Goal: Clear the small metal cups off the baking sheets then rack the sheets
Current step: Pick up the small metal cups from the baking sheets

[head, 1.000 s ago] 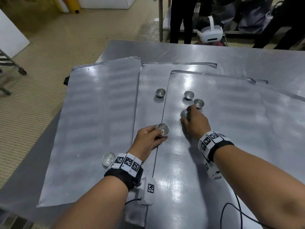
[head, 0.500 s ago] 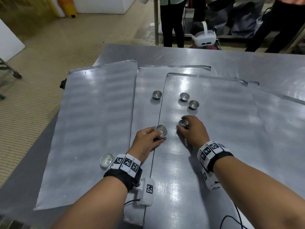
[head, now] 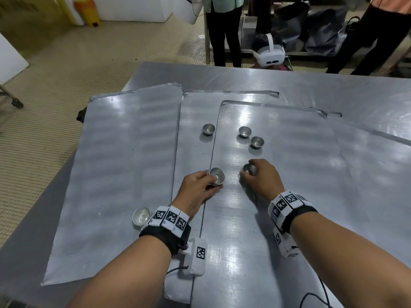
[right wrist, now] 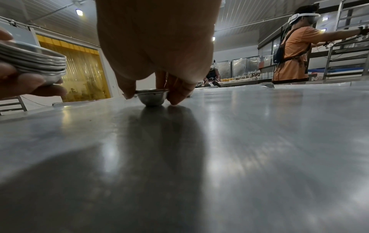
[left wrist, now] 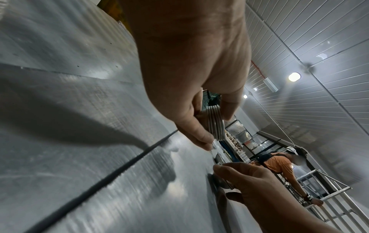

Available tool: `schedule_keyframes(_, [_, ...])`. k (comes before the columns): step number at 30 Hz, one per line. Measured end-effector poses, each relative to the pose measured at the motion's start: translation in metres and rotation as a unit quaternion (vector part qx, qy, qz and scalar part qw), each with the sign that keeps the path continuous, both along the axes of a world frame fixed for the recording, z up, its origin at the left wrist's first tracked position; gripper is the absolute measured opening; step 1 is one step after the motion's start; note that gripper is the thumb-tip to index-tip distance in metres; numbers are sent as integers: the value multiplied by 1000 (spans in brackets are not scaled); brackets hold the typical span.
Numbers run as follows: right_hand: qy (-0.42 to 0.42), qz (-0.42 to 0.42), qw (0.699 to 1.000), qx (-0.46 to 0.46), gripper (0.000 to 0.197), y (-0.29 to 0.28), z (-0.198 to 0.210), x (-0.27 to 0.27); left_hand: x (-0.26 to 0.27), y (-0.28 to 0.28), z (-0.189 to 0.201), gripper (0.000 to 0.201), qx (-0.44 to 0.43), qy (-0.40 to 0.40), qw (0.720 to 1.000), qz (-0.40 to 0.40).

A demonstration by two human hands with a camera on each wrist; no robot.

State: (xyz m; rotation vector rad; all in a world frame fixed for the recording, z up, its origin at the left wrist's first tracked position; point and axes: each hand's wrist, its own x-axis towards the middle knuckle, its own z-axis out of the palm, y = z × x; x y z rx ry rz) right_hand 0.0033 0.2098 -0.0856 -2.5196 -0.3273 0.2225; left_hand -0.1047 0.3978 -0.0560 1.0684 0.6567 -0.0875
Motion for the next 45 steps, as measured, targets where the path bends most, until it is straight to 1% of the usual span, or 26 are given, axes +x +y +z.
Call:
schedule_keyframes(3, [-1, -1, 1000, 3, 42, -1, 1, -1, 0, -2, 2, 15, -4, -3, 1000, -2])
schedule_keyframes(6, [-1, 6, 1000, 10, 45, -2, 1, -2, 0, -2, 1, 17, -4, -1, 1000, -2])
schedule_keyframes(12, [-18, 6, 1000, 7, 46, -4, 2, -2, -1, 0, 0, 19, -3, 3, 1000, 5])
schedule_keyframes(17, [-8, 4, 1000, -3, 47, -4, 4, -4, -3, 0, -3, 24, -2, 6, 1000, 9])
schedule_keyframes(20, [-21, 5, 1000, -2, 48, -5, 5, -6, -3, -1, -2, 20, -1, 3, 1000, 10])
schedule_keyframes(22, [-34, -2, 999, 24, 49, -4, 6, -8, -3, -1, -3, 20, 0, 3, 1000, 11])
schedule_keyframes(25, [-55, 3, 993, 106, 53, 3, 13, -12, -2, -2, -4, 19, 15, 9, 1000, 11])
schedule_keyframes(27, [-66, 31, 986, 152, 57, 12, 18, -18, -2, -3, -2, 17, 28, 9, 1000, 10])
schedule_keyframes(29, [-66, 66, 979, 179, 57, 21, 20, -26, -1, -3, -1, 23, 32, -6, 999, 4])
schedule_keyframes(31, [-60, 95, 975, 191, 55, 29, 19, -33, 0, -3, 0, 27, 18, -19, 1000, 9])
schedule_keyframes(33, [-50, 111, 973, 195, 54, 36, 16, -39, 2, -2, 1, 20, -17, -14, 999, 26])
schedule_keyframes(35, [-49, 117, 972, 196, 53, 41, 13, -42, 2, -1, 2, 18, -54, -9, 998, 40])
schedule_keyframes(37, [-51, 112, 971, 207, 53, 43, 12, -44, 1, -1, 3, 18, -68, -7, 997, 48])
schedule_keyframes(40, [-53, 109, 970, 213, 54, 46, 11, -46, -1, 1, 1, 19, -56, -6, 998, 40])
schedule_keyframes(43, [-47, 105, 970, 214, 53, 46, 10, -46, -3, -1, 0, 16, -27, -14, 999, 19])
schedule_keyframes(45, [-43, 104, 971, 209, 56, 45, 9, -46, -3, -2, 0, 18, -18, -15, 1000, 15])
